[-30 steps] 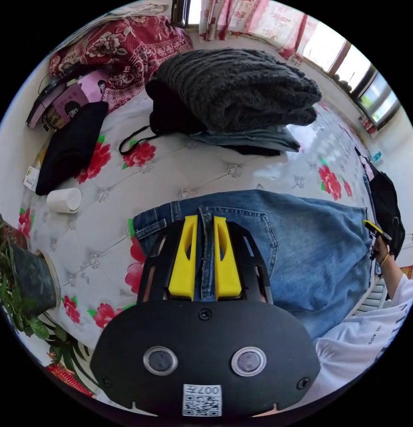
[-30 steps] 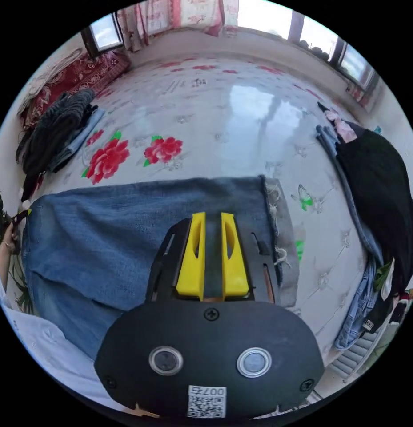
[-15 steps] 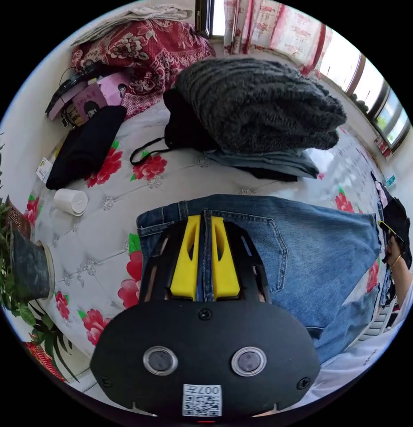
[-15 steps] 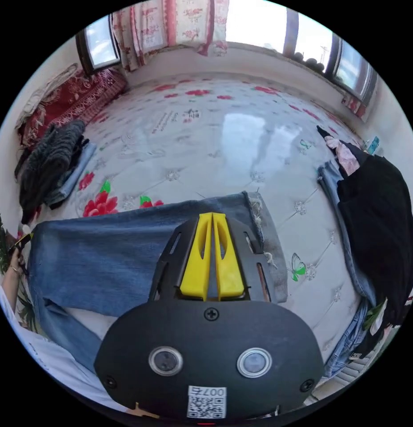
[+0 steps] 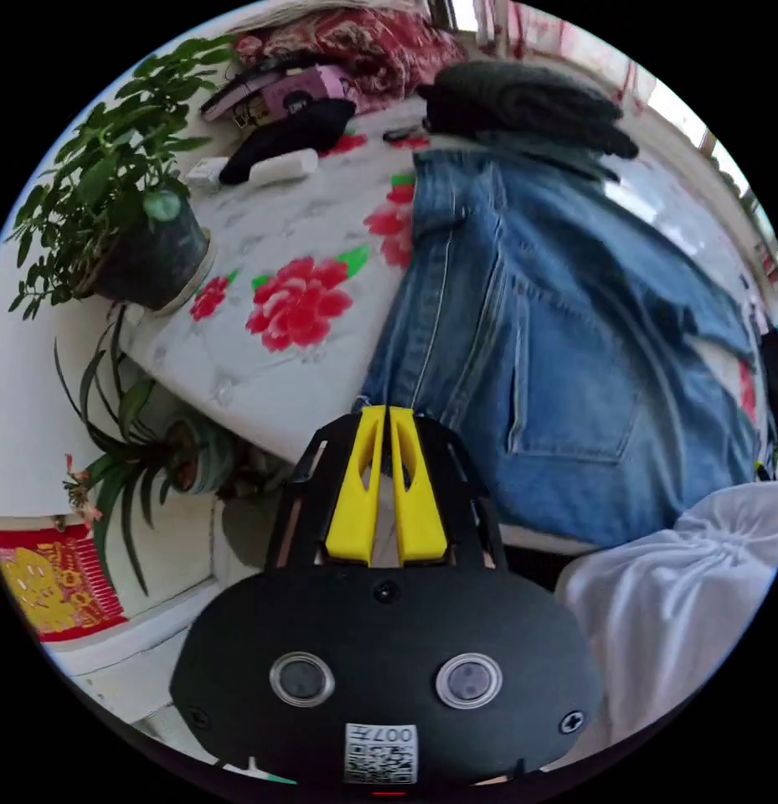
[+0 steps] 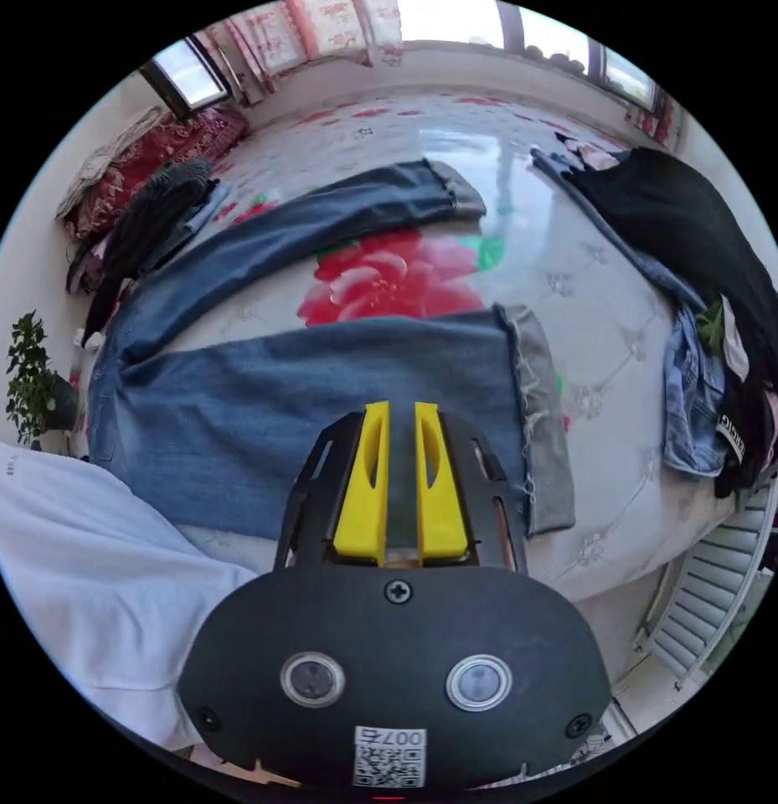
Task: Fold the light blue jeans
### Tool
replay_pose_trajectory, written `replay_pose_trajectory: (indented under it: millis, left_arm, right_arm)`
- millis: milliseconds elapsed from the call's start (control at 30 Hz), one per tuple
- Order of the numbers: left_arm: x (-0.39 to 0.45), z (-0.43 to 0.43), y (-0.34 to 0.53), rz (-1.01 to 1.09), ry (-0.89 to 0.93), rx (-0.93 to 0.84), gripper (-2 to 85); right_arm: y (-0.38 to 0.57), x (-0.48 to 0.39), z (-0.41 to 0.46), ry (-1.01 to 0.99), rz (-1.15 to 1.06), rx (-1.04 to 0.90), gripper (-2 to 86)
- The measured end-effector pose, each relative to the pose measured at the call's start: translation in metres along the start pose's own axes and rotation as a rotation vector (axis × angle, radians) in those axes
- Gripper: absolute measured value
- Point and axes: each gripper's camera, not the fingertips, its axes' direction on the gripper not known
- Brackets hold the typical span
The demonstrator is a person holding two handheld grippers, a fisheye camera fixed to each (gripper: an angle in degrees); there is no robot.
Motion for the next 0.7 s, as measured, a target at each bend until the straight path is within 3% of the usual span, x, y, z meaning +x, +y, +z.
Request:
replay_pose_trajectory:
  millis: [33,200,333,467,700]
  left_arm:
    - [0.001,0.001,0.002,0.008,-0.005,-0.007,-0.1]
    - [-0.018,-0.019,-0.015,-0.055,0.034,-0.032,-0.5]
    - [-0.035,-0.053,-0.045,-0.077,0.113,0.122,2.8]
    - [-0.036,-0.063,-0.144,-0.002,0.219,0.238,6.9]
    - [0.015,-0.018,-0.332,0.228,0.231,0.104,9.0]
  right_arm:
    - [0.012,0.002,-0.005,0.005,-0.040,0.099,0.9]
    - [-0.015,0.026,-0.024,-0.031,0.097,-0.019,0.2]
    - [-0.057,-0.009,-0.079,0.000,-0.115,0.156,0.7]
    - [-0.151,-0.042,-0.106,-0.059,-0.219,0.252,2.1]
    - [-0.311,-0.087,-0.101,-0.038,-0.307,0.204,4.3]
